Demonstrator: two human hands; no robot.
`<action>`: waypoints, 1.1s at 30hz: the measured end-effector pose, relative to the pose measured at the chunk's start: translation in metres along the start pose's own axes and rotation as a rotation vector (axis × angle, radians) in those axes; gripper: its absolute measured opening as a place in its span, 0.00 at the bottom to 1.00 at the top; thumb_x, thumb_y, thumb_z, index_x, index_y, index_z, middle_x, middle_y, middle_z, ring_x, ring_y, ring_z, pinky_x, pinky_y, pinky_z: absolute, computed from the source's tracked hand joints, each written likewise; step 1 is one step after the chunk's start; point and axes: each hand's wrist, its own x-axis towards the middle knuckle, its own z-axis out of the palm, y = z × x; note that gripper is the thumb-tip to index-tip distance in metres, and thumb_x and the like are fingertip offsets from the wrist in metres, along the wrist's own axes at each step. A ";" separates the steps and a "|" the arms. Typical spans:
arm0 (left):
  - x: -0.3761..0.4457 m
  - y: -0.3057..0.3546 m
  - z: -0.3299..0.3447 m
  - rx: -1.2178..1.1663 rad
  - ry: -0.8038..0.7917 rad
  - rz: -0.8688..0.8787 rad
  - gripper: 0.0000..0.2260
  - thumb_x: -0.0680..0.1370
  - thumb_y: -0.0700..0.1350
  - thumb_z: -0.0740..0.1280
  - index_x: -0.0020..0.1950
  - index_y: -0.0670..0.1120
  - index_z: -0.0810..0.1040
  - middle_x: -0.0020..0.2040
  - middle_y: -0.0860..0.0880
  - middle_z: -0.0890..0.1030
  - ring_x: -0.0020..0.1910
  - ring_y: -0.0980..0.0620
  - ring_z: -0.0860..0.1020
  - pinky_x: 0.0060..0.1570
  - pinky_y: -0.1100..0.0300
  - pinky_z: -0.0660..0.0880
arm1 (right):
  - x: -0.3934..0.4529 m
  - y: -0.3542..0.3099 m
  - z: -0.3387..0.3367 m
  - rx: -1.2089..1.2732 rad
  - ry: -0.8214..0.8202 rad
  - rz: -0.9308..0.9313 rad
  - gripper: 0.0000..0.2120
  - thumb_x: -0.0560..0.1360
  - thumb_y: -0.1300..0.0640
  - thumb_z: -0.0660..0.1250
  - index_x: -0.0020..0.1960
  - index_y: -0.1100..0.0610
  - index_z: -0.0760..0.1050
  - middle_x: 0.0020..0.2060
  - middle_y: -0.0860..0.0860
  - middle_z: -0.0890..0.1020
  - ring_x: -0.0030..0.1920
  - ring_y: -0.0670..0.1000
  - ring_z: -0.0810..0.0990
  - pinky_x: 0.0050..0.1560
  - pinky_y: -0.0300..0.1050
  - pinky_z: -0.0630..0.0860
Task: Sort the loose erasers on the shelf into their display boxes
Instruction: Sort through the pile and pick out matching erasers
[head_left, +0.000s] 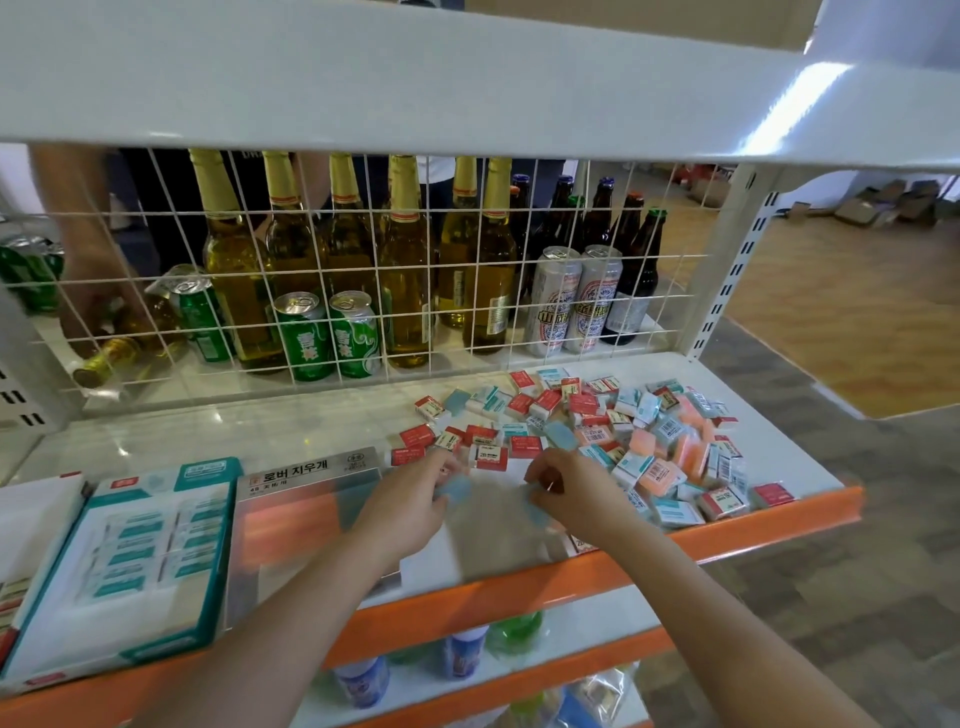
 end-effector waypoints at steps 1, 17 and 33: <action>0.000 0.001 -0.001 0.005 0.003 0.012 0.19 0.78 0.39 0.61 0.68 0.53 0.67 0.64 0.50 0.73 0.61 0.51 0.73 0.53 0.60 0.69 | 0.000 0.001 -0.001 0.035 0.025 0.017 0.09 0.75 0.60 0.63 0.54 0.56 0.76 0.49 0.52 0.81 0.43 0.47 0.75 0.40 0.34 0.71; -0.003 0.009 -0.001 -0.108 0.163 -0.063 0.10 0.75 0.40 0.66 0.54 0.50 0.72 0.53 0.51 0.77 0.44 0.52 0.74 0.45 0.56 0.72 | -0.013 0.008 -0.004 0.019 0.061 0.118 0.12 0.73 0.64 0.62 0.54 0.56 0.77 0.50 0.51 0.80 0.44 0.46 0.73 0.44 0.38 0.70; -0.012 0.024 -0.022 -0.801 0.298 -0.164 0.07 0.74 0.31 0.66 0.50 0.39 0.76 0.40 0.50 0.77 0.36 0.57 0.79 0.36 0.69 0.76 | -0.013 -0.016 -0.014 0.418 0.206 0.062 0.13 0.74 0.68 0.63 0.56 0.58 0.79 0.36 0.44 0.77 0.35 0.39 0.73 0.34 0.27 0.69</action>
